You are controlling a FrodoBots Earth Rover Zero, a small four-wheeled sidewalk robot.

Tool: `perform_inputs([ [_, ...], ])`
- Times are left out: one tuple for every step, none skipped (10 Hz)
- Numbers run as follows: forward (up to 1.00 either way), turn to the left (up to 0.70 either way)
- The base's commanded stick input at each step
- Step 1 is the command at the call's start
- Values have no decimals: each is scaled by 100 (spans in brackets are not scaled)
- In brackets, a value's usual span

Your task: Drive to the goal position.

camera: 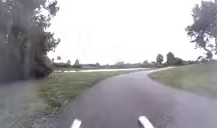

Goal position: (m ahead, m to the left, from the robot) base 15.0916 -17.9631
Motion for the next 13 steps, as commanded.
perform_inputs([
  [70, 0],
  [70, 0],
  [70, 0],
  [70, 0],
  [70, 0],
  [70, -2],
  [70, -11],
  [70, -25],
  [70, -29],
  [70, -25],
  [70, -21],
  [70, -16],
  [70, -10],
])
